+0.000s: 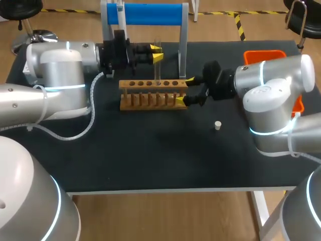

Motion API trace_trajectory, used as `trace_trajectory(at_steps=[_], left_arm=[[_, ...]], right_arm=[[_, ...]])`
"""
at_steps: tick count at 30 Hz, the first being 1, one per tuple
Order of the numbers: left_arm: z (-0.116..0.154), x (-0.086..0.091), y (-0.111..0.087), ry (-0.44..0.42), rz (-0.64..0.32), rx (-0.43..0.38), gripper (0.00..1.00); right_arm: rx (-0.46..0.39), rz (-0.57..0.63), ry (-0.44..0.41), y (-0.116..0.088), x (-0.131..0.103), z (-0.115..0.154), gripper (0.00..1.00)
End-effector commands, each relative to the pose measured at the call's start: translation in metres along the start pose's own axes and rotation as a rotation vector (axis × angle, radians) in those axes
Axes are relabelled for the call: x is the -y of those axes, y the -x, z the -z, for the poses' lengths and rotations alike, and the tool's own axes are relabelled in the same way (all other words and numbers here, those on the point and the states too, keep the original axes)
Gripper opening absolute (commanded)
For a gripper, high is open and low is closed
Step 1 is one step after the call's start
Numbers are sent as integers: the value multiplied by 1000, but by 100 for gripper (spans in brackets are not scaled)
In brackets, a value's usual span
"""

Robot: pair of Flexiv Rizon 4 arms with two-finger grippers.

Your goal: Invert the test tube, pick up the pipette, mount the tip to pipette, aspirate from beaker and dispense into the tube, eject the tip, return the pipette, and cap with the stopper.

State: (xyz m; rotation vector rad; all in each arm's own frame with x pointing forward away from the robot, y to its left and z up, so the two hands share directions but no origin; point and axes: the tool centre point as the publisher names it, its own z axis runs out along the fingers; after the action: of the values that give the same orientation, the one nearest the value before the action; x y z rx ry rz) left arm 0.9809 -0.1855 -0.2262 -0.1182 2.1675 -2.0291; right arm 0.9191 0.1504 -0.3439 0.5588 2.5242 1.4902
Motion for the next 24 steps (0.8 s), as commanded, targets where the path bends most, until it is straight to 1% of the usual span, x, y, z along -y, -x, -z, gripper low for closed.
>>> trace_trajectory(at_steps=[1,24], left_arm=[[-2,-3,3,-5,-2,-4,0],[-4,-25,4,-5,22,-7,0]], right_arm=[[1,0,0,0,0,0,100],[1,0,0,0,0,0,100]])
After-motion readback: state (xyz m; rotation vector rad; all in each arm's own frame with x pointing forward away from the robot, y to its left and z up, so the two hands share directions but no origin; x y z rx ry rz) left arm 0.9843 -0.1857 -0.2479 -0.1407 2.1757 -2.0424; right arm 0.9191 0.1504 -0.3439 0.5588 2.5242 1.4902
